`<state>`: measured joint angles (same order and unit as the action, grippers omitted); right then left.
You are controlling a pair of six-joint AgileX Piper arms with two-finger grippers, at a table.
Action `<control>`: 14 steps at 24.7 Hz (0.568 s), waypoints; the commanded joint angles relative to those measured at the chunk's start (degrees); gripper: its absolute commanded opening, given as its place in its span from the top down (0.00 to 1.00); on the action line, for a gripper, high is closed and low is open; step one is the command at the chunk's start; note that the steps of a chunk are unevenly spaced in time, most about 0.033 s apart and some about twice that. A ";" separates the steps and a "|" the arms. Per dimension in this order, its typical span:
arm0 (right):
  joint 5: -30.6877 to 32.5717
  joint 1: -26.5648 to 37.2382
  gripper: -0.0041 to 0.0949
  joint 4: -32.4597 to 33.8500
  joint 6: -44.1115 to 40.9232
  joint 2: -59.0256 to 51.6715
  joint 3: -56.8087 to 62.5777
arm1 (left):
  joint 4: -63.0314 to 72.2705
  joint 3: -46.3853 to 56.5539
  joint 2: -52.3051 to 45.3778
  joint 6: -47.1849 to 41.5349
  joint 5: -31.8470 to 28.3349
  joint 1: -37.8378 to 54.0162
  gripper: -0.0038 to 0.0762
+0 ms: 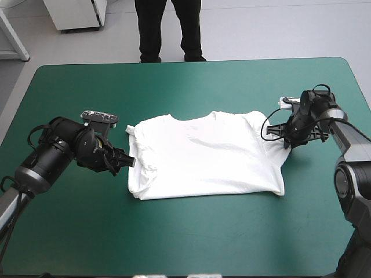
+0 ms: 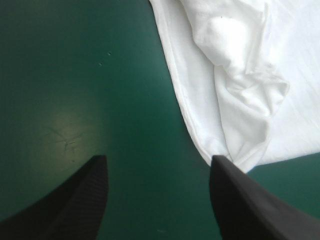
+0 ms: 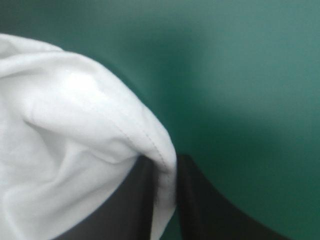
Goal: Fold the cloth
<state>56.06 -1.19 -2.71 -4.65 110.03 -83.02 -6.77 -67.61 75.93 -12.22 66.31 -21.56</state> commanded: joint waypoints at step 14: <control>0.25 -3.91 0.98 -7.15 2.83 -11.30 -3.54 | 0.31 -1.38 -1.90 -0.70 -2.30 0.07 0.49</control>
<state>56.43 -3.84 -7.41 -2.81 103.87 -84.00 -6.77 -67.61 75.91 -12.22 66.07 -21.56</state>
